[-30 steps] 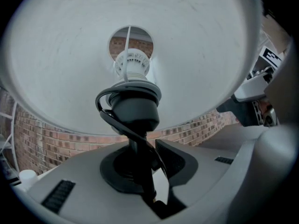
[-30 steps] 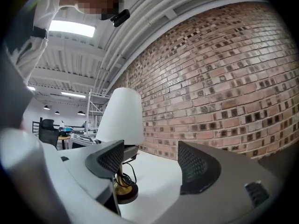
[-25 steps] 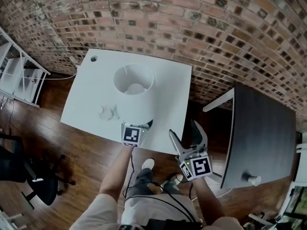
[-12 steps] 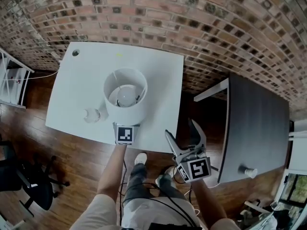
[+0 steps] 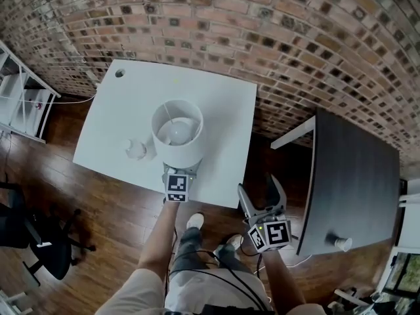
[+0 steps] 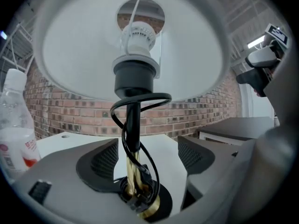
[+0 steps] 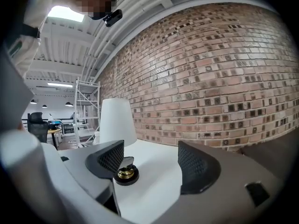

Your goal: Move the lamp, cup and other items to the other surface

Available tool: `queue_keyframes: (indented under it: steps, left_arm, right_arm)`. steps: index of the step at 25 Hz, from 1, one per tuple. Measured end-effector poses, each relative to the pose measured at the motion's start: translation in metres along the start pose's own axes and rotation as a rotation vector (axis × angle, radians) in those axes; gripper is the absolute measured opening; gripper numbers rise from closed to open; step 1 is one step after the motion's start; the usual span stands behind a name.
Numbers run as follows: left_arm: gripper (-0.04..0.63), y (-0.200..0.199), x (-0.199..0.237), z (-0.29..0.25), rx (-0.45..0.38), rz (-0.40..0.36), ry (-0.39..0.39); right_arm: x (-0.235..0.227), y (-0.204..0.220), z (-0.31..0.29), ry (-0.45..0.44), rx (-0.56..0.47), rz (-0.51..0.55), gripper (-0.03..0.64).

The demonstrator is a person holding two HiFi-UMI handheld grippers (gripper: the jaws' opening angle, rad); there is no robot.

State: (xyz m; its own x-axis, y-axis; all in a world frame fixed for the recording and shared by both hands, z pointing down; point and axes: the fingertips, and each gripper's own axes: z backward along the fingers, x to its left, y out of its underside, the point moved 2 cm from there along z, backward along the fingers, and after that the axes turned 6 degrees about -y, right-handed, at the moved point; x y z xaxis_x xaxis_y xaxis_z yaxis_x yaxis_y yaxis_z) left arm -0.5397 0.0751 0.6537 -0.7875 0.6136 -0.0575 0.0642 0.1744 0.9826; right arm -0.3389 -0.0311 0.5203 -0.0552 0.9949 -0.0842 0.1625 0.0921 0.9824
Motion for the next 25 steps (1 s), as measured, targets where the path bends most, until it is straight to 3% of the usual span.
queue_keyframes:
  steps: [5, 9, 13, 16, 25]
  left_arm:
    - [0.399, -0.008, -0.012, 0.044, 0.014, 0.059, -0.033]
    - [0.399, -0.028, -0.030, 0.071, 0.005, 0.067, -0.020]
    - [0.402, -0.048, -0.047, 0.105, 0.025, 0.197, -0.039]
    - [0.391, -0.075, -0.073, 0.132, -0.037, 0.159, -0.014]
    - [0.372, -0.176, -0.179, 0.181, -0.204, 0.025, 0.198]
  right_arm:
    - [0.010, -0.009, 0.028, -0.021, -0.018, -0.029, 0.371]
    - [-0.001, -0.022, 0.055, 0.007, -0.092, -0.013, 0.373]
    - [-0.009, -0.034, 0.089, 0.039, -0.130, -0.046, 0.373]
    - [-0.021, -0.040, 0.118, 0.071, -0.165, -0.039, 0.373]
    - [-0.053, -0.048, 0.210, 0.223, -0.223, -0.025, 0.371]
